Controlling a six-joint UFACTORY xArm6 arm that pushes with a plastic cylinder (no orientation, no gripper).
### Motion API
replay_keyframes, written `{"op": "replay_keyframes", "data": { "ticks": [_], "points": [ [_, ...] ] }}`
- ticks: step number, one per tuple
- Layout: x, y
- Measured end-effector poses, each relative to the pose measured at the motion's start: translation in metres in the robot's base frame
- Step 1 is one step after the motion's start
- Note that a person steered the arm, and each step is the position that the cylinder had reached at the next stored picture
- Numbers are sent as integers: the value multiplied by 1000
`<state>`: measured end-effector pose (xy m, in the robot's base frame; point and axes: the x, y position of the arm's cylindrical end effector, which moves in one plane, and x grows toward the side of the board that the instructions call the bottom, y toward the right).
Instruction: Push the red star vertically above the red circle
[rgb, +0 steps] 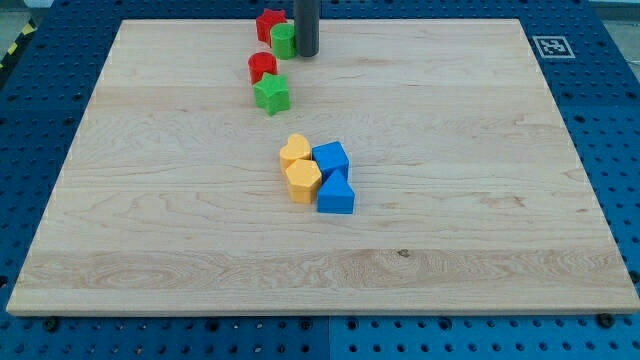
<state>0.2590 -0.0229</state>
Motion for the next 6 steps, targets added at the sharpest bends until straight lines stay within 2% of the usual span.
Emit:
{"op": "replay_keyframes", "data": {
  "ticks": [1, 2, 3, 5, 6],
  "points": [
    [0, 13],
    [-46, 16],
    [-65, -2],
    [-68, -109],
    [-66, -118]
  ]
}}
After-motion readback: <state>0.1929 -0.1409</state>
